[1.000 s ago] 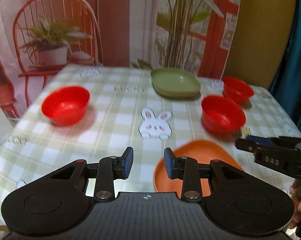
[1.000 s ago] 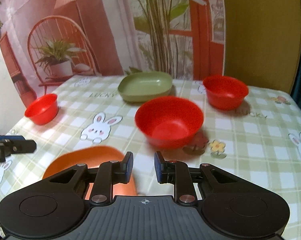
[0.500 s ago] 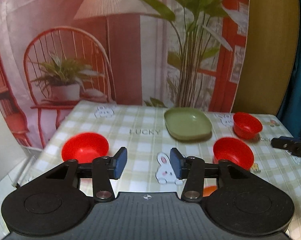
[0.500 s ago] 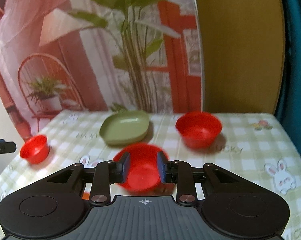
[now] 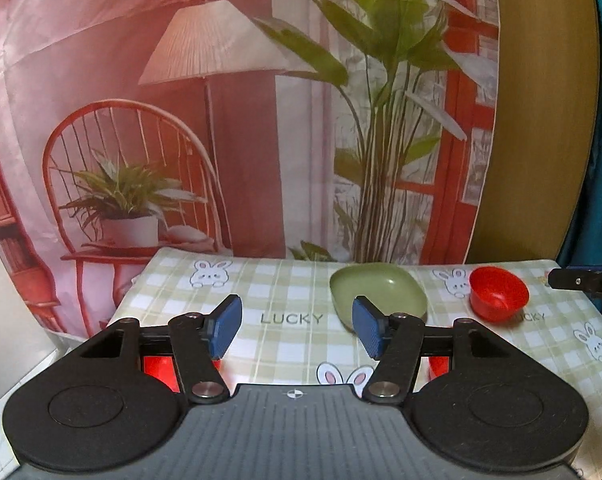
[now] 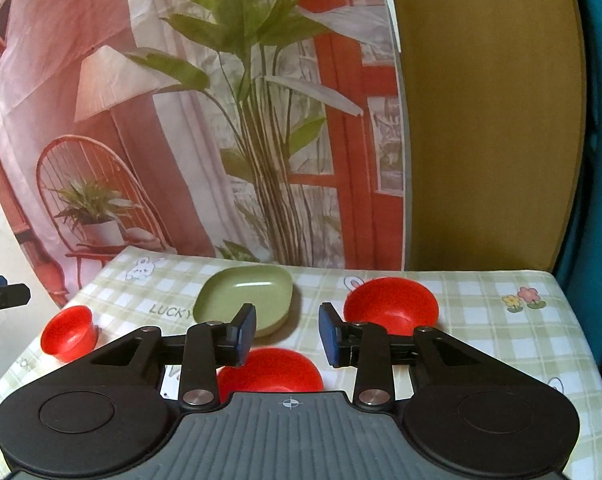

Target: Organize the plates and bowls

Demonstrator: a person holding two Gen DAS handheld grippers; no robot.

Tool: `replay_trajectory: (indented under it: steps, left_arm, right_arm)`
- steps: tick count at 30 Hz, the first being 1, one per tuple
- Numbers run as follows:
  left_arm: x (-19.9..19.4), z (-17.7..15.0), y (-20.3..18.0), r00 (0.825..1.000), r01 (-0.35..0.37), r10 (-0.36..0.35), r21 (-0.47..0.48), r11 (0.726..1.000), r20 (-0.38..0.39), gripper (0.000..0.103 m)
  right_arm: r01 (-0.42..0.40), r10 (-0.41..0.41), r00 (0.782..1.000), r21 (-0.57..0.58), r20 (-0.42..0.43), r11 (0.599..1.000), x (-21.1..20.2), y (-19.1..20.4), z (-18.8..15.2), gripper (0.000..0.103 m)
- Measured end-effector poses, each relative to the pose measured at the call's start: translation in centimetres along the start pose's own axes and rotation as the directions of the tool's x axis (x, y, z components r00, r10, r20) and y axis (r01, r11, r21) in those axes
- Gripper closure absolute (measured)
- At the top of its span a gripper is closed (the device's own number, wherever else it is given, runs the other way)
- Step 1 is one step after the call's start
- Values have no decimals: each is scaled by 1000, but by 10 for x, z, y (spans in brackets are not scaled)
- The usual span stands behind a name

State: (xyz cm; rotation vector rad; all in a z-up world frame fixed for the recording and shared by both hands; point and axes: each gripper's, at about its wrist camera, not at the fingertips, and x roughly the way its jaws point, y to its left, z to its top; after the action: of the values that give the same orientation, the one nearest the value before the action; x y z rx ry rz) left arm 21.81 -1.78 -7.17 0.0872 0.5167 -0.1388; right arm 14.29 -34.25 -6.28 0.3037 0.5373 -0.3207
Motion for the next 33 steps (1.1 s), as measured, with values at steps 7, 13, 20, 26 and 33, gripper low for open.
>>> replay_trajectory:
  steps: [7, 13, 20, 26, 33]
  left_arm:
    - [15, 14, -2, 1000, 11, -11, 6, 1000, 13, 32]
    - [34, 19, -5, 1000, 28, -28, 8, 1000, 2, 30]
    - [68, 21, -15, 998, 47, -46, 12, 999, -34, 30]
    - [107, 22, -22, 992, 102, -101, 6, 995, -75, 26]
    - [156, 21, -32, 986, 113, -111, 10, 994, -128, 26]
  right_arm:
    - [0, 0, 1000, 8, -8, 1000, 17, -5, 14, 65]
    - [14, -14, 1000, 10, -25, 1000, 37, -10, 19, 62]
    - [25, -22, 997, 27, -73, 999, 70, -18, 22, 62]
    - [19, -14, 994, 39, -106, 999, 105, -18, 21, 56]
    - [24, -26, 986, -14, -164, 1000, 154, -10, 30, 56]
